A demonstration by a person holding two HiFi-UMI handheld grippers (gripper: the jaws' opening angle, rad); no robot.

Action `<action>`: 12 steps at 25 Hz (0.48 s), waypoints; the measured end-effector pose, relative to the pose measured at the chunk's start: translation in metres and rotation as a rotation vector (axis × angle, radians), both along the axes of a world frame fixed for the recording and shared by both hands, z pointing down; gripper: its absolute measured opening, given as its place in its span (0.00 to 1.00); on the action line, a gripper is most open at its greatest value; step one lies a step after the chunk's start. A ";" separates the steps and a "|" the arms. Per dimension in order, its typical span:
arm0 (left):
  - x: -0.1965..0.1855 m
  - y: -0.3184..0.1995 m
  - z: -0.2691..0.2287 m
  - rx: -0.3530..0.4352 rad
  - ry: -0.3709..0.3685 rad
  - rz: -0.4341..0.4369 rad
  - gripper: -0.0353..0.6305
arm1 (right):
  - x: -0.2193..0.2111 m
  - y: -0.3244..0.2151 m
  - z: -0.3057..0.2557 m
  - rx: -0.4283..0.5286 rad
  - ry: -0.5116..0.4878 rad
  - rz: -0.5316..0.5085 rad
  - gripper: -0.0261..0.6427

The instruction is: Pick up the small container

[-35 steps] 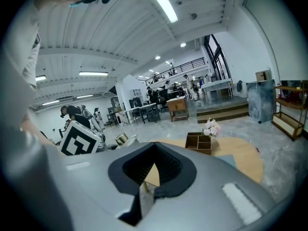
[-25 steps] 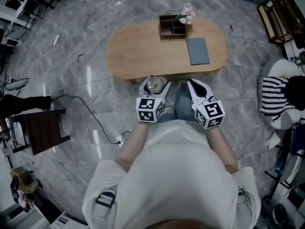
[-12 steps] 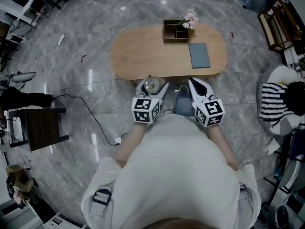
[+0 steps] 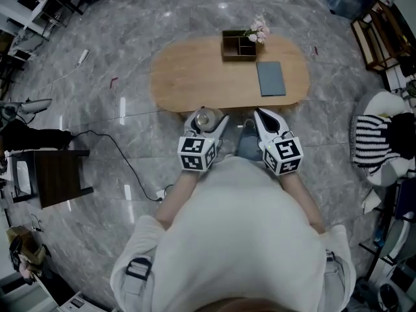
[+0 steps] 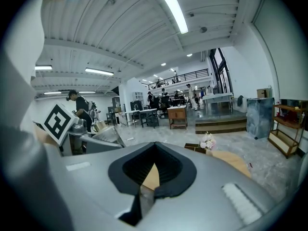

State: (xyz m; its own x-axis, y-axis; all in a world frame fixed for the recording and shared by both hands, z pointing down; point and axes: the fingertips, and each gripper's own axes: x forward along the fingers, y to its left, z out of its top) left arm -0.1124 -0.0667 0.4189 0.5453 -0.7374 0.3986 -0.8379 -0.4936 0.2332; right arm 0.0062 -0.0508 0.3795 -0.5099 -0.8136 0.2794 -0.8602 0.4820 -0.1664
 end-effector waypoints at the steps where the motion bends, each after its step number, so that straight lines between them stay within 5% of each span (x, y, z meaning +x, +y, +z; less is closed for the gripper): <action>1: 0.001 -0.001 0.000 0.000 0.000 -0.001 0.57 | 0.001 -0.001 0.000 -0.001 0.001 -0.002 0.03; 12: 0.005 -0.012 -0.004 0.009 0.002 -0.009 0.57 | 0.002 -0.011 -0.003 0.002 -0.001 -0.009 0.03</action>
